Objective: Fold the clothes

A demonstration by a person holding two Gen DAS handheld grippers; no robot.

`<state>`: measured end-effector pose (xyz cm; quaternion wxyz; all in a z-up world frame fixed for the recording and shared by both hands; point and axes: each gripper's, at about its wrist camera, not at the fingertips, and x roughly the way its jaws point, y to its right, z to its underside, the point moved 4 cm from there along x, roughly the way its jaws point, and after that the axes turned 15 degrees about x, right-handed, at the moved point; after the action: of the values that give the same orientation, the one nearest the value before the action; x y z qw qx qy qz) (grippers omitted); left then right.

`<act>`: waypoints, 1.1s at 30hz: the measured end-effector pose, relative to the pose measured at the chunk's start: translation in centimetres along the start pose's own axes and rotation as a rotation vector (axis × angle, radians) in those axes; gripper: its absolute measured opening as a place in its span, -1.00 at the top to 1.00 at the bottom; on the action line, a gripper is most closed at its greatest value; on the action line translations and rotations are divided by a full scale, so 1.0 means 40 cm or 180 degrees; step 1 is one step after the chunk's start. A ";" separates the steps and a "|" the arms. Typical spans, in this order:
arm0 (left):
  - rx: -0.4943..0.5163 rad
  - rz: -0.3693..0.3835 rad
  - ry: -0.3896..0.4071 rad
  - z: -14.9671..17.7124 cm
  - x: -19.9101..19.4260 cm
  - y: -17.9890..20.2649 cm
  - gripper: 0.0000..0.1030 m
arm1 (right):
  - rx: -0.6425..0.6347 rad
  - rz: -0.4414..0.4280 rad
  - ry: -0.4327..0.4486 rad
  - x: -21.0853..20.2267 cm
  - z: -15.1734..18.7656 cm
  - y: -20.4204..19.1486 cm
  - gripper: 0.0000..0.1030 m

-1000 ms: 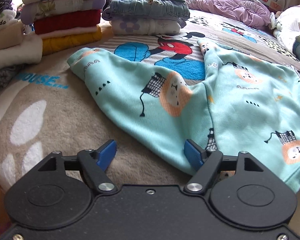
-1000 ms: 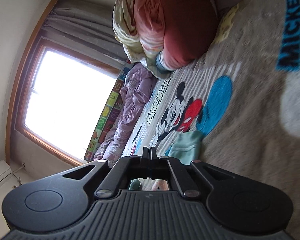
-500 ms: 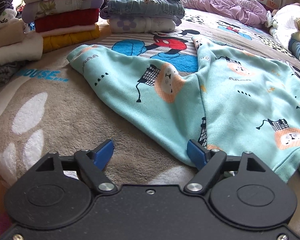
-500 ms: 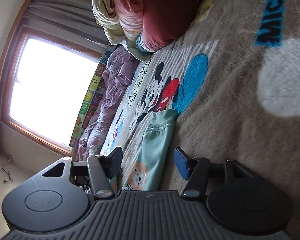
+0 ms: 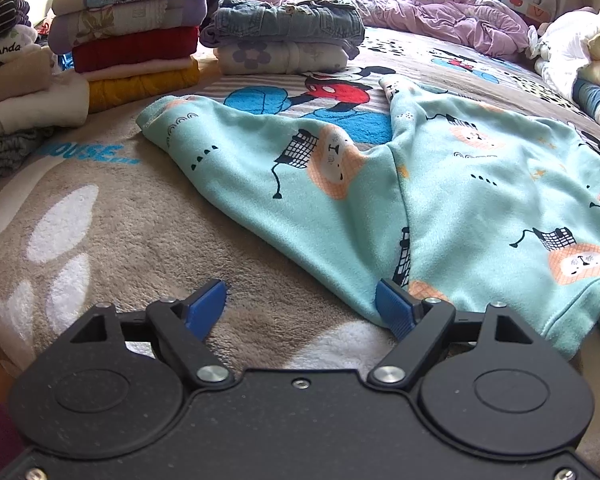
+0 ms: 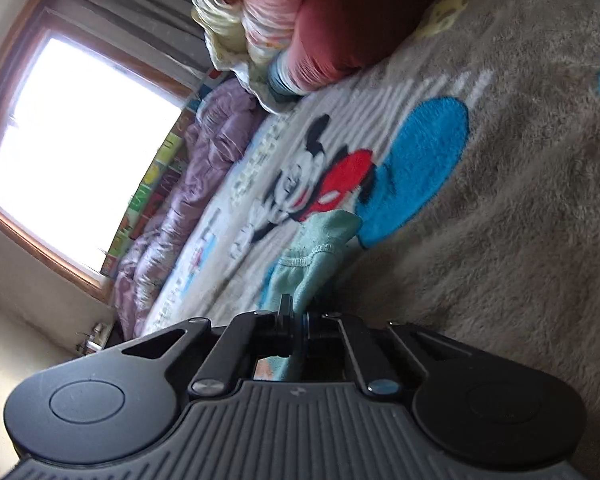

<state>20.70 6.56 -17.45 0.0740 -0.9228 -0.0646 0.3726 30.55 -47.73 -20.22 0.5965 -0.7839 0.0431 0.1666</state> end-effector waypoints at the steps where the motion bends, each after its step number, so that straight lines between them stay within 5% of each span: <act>1: -0.0002 0.0002 0.0003 0.000 0.000 0.001 -0.60 | 0.0024 -0.0084 0.0042 -0.016 -0.004 -0.007 0.88; 9: -0.0035 0.0000 0.0047 0.007 -0.005 0.002 -0.61 | 0.0281 -0.0291 0.0317 -0.156 -0.055 0.016 0.88; 24: -0.0046 0.0151 -0.0025 0.021 -0.025 -0.008 -0.64 | 0.0485 0.0281 0.0514 -0.210 -0.081 0.135 0.88; 33: 0.0258 0.0302 -0.0199 0.043 -0.055 0.021 -0.83 | -0.0005 0.0664 0.1020 -0.266 -0.094 0.102 0.31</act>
<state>17.97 5.49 -17.33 0.0914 -0.9090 -0.0080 0.4066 20.21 -53.86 -19.80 0.5610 -0.7922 0.2184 0.1005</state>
